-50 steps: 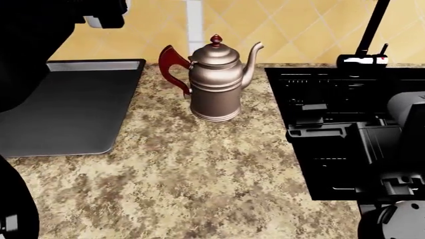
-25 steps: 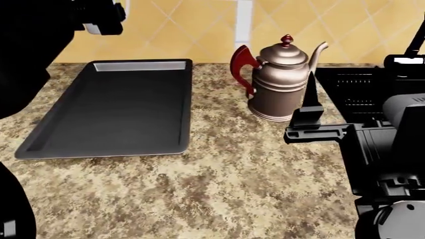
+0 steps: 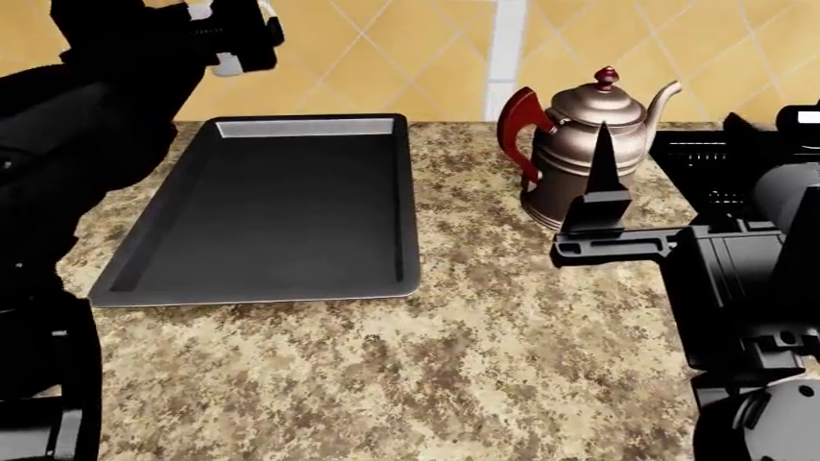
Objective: Pick the kettle from the counter and place it on the tray. Then pick the mug from the cabinet and place it on the tray. Then close the cabinet doors.
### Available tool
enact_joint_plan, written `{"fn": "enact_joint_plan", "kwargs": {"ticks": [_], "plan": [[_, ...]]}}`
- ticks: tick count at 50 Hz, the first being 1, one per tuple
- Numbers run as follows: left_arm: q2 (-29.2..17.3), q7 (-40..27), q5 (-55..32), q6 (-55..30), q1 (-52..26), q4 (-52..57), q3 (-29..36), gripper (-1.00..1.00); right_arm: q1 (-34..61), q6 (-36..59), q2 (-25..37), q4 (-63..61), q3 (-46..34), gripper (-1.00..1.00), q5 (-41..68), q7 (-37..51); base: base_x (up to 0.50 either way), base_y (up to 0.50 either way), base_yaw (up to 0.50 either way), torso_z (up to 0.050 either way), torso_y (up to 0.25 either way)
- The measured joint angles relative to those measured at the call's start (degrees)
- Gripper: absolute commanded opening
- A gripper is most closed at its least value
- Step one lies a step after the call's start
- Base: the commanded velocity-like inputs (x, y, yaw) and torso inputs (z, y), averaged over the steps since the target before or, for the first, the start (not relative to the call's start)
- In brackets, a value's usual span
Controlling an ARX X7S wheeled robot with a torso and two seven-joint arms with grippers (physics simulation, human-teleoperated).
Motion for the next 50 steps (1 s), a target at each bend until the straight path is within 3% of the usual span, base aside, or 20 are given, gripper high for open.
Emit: {"fn": "enact_joint_plan", "kwargs": {"ticks": [12,20,34,44,50], "plan": [[9.56,8.78,13.97,23.08,-8.59,-39.53,7.03,-1.0,3.03,1.55,0.71,-0.17,0.66,1.0,3.22,1.57,0.0,0.0,0.0,0.0,0.0],[14.05,11.08,22.92,32.51,-11.89,-57.82,5.85,-1.0,5.52,2.67,1.42,0.19,1.11,1.0,5.16,2.58,0.0,0.0,0.0,0.0,0.001],[17.26,12.65,37.58,36.02,-15.39,-69.19,-0.56,-1.0,17.24,7.41,3.35,2.39,1.94,1.0,14.18,7.18,0.0,0.0,0.0,0.0,0.0],[17.47,13.1,43.18,35.68,-17.92,-71.5,-3.31,-1.0,29.09,10.8,4.65,5.18,2.02,1.0,22.46,11.66,0.01,0.0,0.0,0.0,0.0],[17.22,13.14,45.07,35.45,-18.65,-72.11,-4.41,-1.0,33.33,11.63,5.14,6.15,2.19,1.0,25.55,13.21,0.49,0.0,0.0,0.0,0.0]]}}
